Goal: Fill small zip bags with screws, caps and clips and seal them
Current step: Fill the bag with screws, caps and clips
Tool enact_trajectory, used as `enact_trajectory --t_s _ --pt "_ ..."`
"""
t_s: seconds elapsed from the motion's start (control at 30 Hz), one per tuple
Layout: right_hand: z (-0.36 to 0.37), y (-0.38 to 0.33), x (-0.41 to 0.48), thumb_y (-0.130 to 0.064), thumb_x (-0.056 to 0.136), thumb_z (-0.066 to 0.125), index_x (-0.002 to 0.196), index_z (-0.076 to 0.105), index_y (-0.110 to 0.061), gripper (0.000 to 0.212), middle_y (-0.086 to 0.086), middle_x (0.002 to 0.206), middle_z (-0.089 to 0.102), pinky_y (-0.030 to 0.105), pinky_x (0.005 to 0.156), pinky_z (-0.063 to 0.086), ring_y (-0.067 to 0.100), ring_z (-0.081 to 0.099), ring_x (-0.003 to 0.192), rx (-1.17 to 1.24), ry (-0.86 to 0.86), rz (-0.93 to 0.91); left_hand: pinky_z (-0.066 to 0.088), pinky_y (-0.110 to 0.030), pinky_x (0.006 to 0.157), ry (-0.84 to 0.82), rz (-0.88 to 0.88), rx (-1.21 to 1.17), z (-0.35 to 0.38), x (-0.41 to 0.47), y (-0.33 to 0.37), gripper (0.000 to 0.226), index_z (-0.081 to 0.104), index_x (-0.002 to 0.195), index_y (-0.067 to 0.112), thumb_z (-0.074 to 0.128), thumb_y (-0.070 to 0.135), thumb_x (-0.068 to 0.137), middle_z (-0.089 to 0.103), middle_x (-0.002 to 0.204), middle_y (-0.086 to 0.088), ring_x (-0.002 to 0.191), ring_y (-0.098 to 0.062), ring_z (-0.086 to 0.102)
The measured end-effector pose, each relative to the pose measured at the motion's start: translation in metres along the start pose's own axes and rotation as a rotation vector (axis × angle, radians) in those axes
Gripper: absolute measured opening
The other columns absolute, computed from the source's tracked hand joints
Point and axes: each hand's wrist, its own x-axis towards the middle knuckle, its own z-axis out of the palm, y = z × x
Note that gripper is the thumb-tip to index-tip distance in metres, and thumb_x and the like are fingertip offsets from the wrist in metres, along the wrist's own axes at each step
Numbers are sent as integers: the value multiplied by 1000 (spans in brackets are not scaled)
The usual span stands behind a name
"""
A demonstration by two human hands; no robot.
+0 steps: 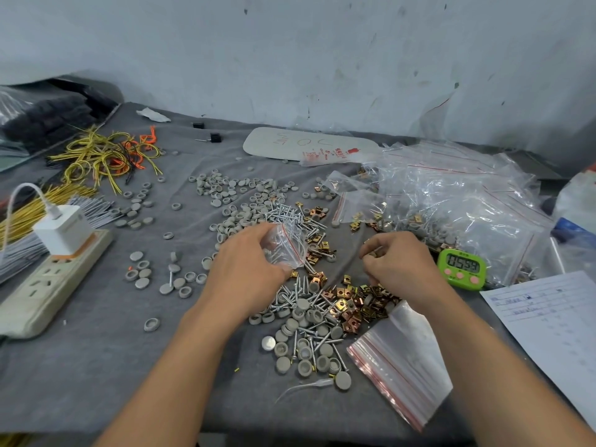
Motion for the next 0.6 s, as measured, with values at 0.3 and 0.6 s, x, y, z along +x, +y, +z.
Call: enact_trajectory --t_s 0.3,0.6 --pt "0 -10 -5 1 73 77 69 78 -32 34 -5 67 74 33 68 57 15 70 70 227 -2 4 39 -30 74 -10 -5 19 0 -2 3 39 61 112 42 81 35 79 61 105 22 95 -8 56" --pt "8 -12 1 -6 83 71 60 78 -32 36 -14 57 68 21 52 49 7 66 68 367 89 112 39 -30 71 -15 -18 28 0 -2 4 35 63 108 41 81 38 79 61 103 21 91 -4 56"
